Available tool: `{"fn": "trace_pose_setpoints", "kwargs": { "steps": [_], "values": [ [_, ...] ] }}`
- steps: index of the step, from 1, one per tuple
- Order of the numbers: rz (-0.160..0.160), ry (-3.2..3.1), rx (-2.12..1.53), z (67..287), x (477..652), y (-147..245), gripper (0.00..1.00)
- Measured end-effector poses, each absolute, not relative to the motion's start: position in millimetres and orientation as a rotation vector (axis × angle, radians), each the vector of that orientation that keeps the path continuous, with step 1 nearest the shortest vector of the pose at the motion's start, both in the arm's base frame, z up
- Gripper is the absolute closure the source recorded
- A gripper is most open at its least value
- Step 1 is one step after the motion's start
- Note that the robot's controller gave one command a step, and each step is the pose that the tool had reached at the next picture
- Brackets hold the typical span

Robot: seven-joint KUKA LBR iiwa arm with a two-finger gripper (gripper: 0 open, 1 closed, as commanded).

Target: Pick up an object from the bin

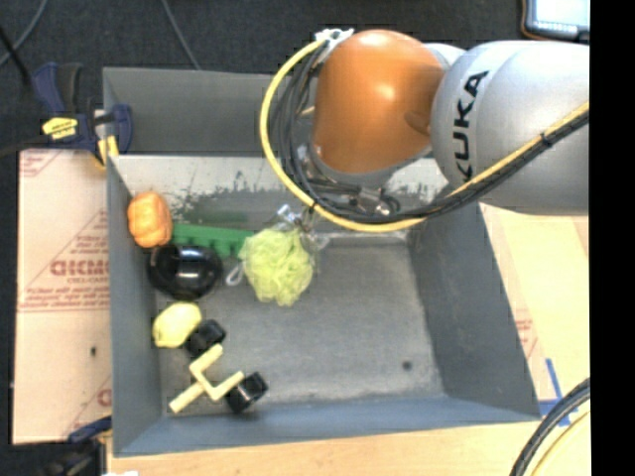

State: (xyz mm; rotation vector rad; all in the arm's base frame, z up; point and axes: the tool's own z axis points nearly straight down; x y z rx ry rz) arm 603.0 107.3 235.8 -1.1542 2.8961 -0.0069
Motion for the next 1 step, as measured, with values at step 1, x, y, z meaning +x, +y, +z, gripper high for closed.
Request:
{"fn": "trace_pose_setpoints", "kwargs": {
  "steps": [1],
  "values": [
    [-0.003,2.893,-1.185,172.5,612.6,105.1,1.00]
  ]
}}
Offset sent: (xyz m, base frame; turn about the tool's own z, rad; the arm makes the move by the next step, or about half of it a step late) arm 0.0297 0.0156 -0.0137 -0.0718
